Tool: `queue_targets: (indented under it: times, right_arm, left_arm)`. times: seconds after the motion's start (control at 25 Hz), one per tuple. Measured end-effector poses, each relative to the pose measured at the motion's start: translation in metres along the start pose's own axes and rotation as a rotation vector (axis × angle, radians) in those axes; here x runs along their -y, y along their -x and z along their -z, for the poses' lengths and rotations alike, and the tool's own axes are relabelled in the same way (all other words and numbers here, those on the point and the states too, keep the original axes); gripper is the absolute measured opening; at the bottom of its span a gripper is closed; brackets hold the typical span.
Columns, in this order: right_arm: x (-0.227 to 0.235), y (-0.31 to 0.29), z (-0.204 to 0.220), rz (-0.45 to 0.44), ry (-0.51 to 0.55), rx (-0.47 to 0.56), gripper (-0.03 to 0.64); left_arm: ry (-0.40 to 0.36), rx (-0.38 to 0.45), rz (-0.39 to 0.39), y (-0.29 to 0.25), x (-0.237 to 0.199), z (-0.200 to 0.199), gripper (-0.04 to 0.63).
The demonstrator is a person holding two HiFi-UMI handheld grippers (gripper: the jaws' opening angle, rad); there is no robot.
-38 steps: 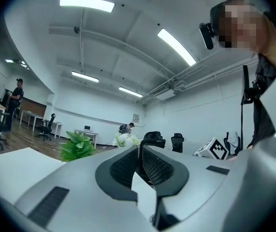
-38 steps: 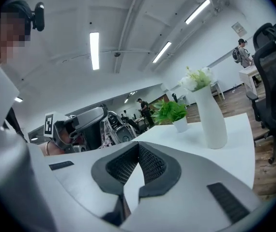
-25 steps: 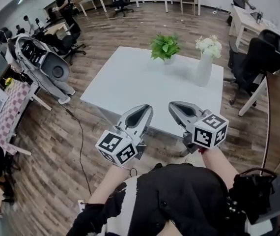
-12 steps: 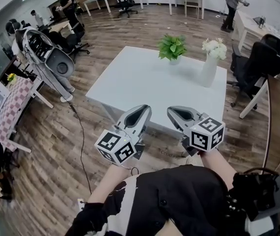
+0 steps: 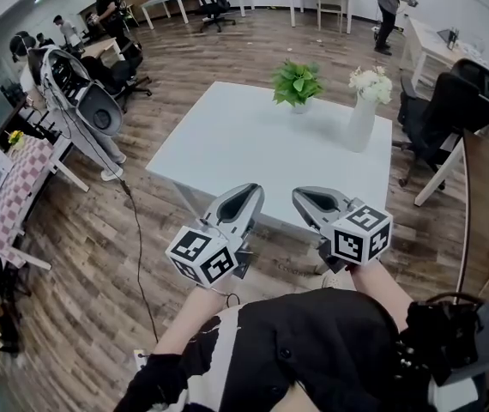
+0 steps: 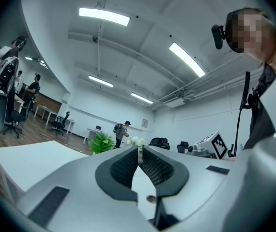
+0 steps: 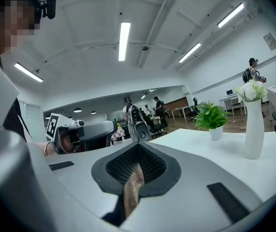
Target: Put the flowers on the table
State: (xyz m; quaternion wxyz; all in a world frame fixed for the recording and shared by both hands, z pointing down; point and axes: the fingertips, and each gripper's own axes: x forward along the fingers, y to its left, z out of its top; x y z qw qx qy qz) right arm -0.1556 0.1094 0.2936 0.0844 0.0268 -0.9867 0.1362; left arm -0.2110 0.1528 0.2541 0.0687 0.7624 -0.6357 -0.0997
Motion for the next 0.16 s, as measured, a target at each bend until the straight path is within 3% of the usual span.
queue_targets:
  times: [0.16]
  right_arm:
    - [0.0034,0.0021,0.0026,0.006,-0.005,0.000,0.015]
  left_arm:
    - [-0.003,-0.002,0.000,-0.0033,-0.0001,0.0026,0.040]
